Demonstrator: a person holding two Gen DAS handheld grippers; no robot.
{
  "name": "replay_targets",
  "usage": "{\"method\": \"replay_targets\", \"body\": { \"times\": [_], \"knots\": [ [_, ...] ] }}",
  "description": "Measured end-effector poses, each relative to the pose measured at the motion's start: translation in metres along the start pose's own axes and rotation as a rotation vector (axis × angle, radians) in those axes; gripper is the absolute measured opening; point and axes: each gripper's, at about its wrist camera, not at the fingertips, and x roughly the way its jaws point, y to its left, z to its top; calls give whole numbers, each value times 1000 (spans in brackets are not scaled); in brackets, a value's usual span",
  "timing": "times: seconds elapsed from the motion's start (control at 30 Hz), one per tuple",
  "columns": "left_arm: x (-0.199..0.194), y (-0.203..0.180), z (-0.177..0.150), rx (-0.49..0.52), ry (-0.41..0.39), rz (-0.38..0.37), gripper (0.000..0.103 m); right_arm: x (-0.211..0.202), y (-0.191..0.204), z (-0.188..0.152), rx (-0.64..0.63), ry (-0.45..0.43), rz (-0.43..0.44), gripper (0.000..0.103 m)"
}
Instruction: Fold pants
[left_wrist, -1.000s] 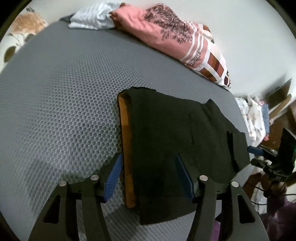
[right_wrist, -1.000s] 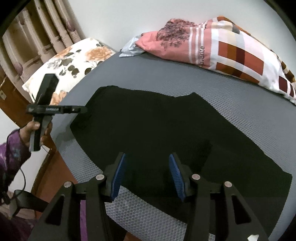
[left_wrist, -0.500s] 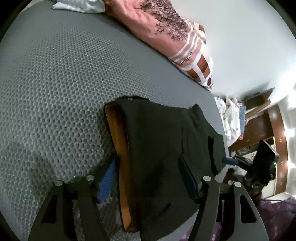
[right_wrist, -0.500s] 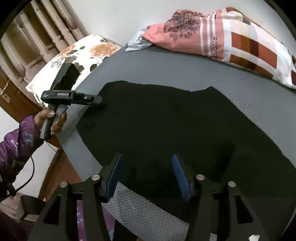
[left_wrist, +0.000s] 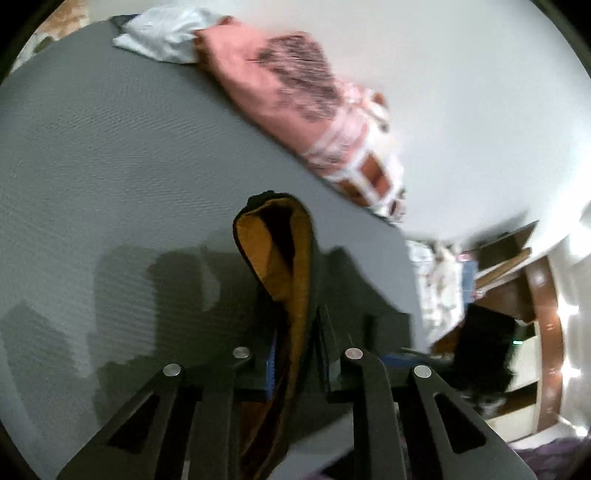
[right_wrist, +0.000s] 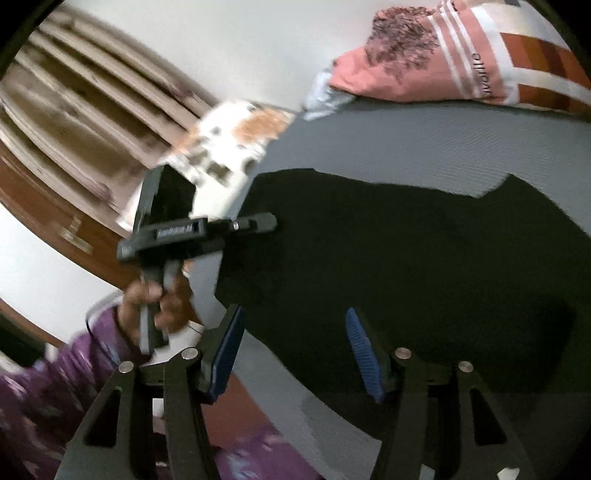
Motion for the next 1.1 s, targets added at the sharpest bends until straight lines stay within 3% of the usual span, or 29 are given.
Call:
{"method": "replay_targets", "body": {
  "times": [0.13, 0.27, 0.3, 0.33, 0.4, 0.47, 0.53, 0.67, 0.77, 0.8, 0.83, 0.87, 0.97, 1.1],
  "knots": [
    [17, -68, -4, 57, 36, -63, 18, -23, -4, 1, 36, -83, 109, 56],
    [66, -135, -8, 99, 109, -155, 15, -75, -13, -5, 45, -205, 190, 60],
    [84, -153, -9, 97, 142, -215, 5, -86, -16, -6, 43, -223, 190, 63],
    [99, -167, -9, 108, 162, -209, 5, -100, -21, -9, 43, -246, 179, 72],
    [140, -194, -13, 149, 202, -215, 5, -134, -36, -20, 44, -306, 183, 72],
    [176, -203, -17, 125, 259, -236, 5, -161, -56, -30, 77, -345, 114, 76],
    [220, -210, -24, 134, 333, -230, 5, -173, -81, -38, 145, -343, 94, 76],
    [259, -218, -35, 192, 383, -197, 6, -185, -122, -59, 248, -335, 46, 76],
    [261, -218, -33, 127, 430, -266, 17, -181, -140, -68, 290, -327, 43, 76],
    [259, -218, -32, 119, 439, -283, 32, -179, -144, -69, 300, -321, 41, 76],
    [257, -222, -28, 142, 448, -263, 55, -174, -147, -69, 313, -305, 26, 76],
    [255, -224, -25, 165, 442, -238, 60, -168, -152, -68, 325, -285, 7, 76],
    [239, -233, -25, 240, 396, -207, 61, -156, -156, -62, 329, -266, 4, 76],
    [210, -217, -18, 190, 290, -212, 63, -154, -159, -56, 313, -254, -19, 76]
  ]
}}
